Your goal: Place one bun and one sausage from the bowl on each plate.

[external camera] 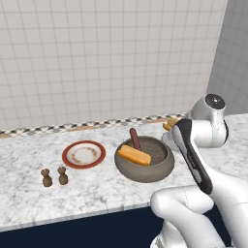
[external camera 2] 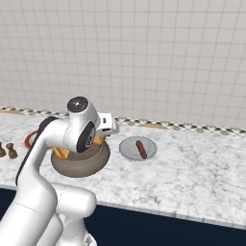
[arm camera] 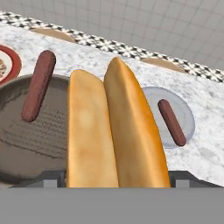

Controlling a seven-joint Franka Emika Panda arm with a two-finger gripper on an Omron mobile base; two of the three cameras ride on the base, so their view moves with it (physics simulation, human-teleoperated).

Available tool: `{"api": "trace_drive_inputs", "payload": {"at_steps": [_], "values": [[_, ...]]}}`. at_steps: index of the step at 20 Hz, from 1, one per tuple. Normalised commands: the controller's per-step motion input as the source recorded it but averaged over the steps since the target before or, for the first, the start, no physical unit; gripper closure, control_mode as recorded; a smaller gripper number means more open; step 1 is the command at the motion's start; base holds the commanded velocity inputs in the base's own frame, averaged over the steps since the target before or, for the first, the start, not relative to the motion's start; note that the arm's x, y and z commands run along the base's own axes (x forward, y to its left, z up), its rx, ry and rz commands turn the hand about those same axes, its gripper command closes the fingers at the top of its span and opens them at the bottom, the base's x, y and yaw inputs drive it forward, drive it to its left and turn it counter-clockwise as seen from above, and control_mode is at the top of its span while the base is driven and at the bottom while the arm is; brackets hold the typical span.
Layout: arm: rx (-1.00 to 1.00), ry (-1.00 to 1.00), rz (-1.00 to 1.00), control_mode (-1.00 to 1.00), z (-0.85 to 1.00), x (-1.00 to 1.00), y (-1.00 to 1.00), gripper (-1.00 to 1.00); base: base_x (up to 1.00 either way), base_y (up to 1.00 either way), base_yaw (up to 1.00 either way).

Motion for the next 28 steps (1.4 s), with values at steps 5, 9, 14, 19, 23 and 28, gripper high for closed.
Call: {"api": "trace_drive_inputs", "payload": {"at_steps": [5,9,14,19,23,28], "values": [[0.0,0.01,0.0,-1.0,-0.07,0.41,-0.53,1.0,0.0,0.0,0.0],[0.0,0.08,0.0,-1.0,-0.27,0.43,-0.29,1.0,0.0,0.0,0.0],[0.0,0.07,0.0,-1.0,-0.41,0.5,-0.25,1.0,0.0,0.0,0.0],[0.0,0.1,0.0,-1.0,-0.49,0.43,-0.22,1.0,0.0,0.0,0.0],[0.0,0.08,0.0,-1.0,-0.51,0.18,-0.19,1.0,0.0,0.0,0.0],[0.0,0.07,0.0,-1.0,-0.42,0.35,-0.05,1.0,0.0,0.0,0.0]]}}
